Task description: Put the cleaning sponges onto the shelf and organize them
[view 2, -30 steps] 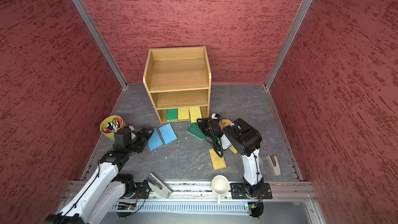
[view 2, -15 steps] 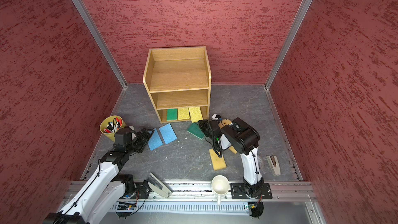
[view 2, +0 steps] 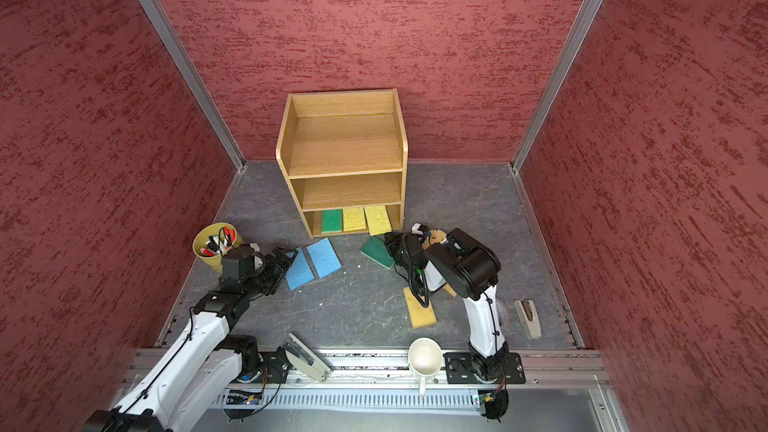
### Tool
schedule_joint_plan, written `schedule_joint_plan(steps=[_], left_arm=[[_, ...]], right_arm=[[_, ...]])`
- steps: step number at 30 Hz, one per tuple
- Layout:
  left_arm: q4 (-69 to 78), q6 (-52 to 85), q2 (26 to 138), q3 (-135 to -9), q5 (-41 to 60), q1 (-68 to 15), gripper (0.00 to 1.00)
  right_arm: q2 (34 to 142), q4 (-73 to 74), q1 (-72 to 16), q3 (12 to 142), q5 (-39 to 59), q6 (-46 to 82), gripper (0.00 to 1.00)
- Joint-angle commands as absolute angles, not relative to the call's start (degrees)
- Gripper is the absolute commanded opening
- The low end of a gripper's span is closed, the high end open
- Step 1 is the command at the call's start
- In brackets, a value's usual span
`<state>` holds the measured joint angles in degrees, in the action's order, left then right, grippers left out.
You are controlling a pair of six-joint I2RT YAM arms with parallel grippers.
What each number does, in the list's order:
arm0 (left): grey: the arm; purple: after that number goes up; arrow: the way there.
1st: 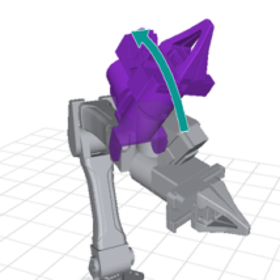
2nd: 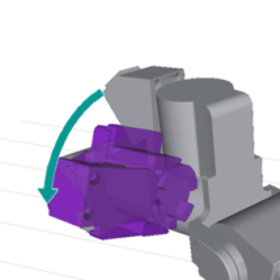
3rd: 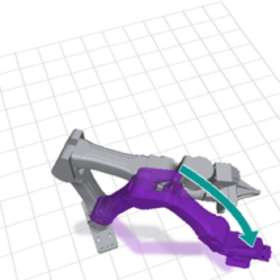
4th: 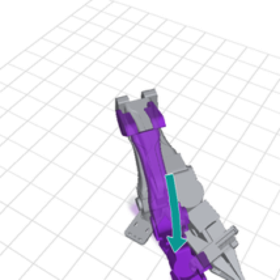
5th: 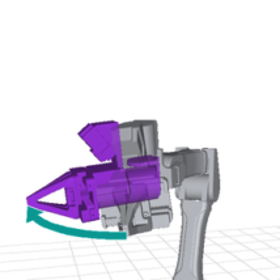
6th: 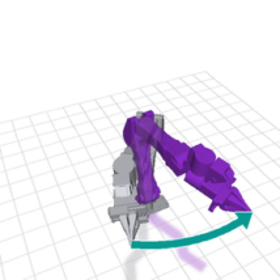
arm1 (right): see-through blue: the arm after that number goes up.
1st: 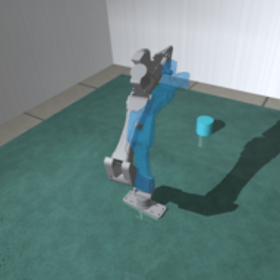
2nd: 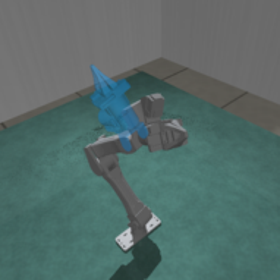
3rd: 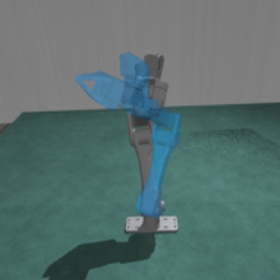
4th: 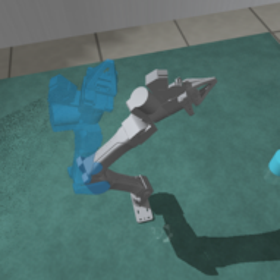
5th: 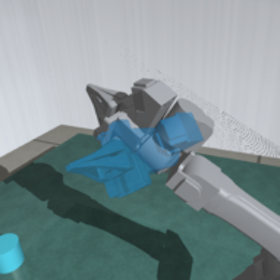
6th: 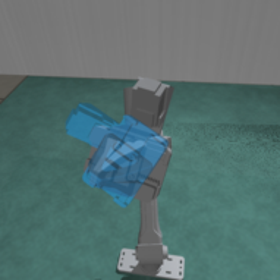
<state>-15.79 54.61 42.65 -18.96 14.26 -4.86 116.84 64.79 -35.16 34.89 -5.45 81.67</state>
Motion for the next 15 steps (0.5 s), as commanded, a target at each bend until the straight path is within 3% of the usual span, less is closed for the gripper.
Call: schedule_joint_plan(steps=[1,11,15], left_arm=[[-15.6,54.4,41.8,-19.3,13.6,-5.3,0.89],[-15.8,54.4,40.9,-19.1,13.4,-5.3,0.89],[-15.8,54.2,40.8,-19.1,13.4,-5.2,0.89]], right_arm=[[115.2,65.1,-35.8,36.2,-10.4,86.5,0.0],[113.3,63.0,-36.6,37.3,-12.3,85.4,0.0],[112.2,62.3,-37.2,37.2,-11.9,84.1,0.04]])
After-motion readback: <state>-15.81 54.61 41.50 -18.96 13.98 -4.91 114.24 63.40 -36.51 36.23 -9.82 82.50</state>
